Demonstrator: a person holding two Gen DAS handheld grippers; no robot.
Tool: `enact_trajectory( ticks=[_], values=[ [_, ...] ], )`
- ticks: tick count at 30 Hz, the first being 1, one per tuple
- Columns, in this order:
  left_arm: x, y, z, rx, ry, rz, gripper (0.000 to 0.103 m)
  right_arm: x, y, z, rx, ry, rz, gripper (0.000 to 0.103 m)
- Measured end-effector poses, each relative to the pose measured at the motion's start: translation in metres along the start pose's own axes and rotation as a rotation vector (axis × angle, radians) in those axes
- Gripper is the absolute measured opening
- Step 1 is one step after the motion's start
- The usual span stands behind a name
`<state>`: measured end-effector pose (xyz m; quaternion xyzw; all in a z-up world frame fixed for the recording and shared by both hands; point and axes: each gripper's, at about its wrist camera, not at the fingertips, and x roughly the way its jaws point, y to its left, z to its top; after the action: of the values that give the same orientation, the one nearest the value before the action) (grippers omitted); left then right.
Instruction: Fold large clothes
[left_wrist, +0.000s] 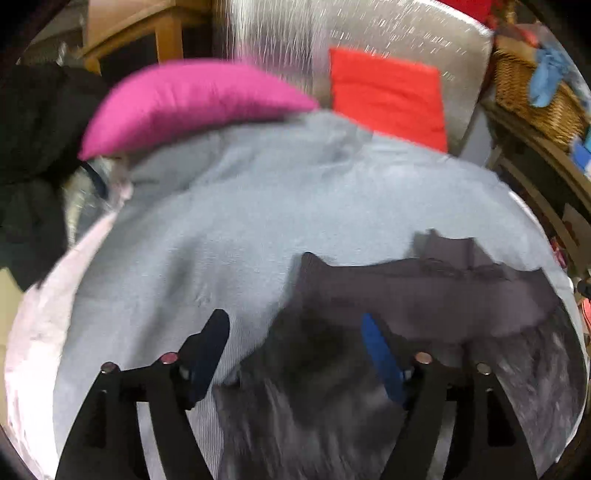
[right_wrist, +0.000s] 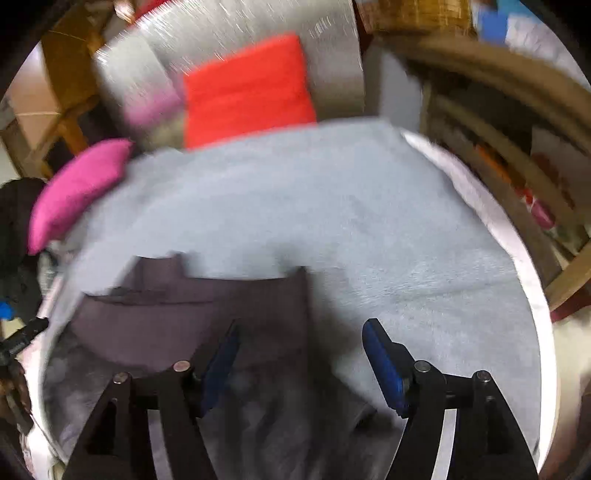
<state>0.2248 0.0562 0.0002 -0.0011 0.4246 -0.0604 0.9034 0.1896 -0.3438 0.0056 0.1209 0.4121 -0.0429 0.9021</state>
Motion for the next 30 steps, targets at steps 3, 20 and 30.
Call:
enact_trajectory(
  ticks=[3,20,30],
  values=[
    [-0.042,-0.016,-0.034,-0.023,-0.052,-0.038,0.079,-0.046,0.040,-0.041,-0.070,-0.069,0.059,0.075],
    [-0.072,-0.069,-0.145,0.042,-0.074,0.041,0.080,-0.080,0.117,-0.175,-0.216,-0.170,-0.075,0.079],
    [-0.079,-0.065,-0.160,-0.010,-0.047,0.051,0.081,-0.071,0.146,-0.213,-0.242,-0.182,-0.034,0.079]
  ],
)
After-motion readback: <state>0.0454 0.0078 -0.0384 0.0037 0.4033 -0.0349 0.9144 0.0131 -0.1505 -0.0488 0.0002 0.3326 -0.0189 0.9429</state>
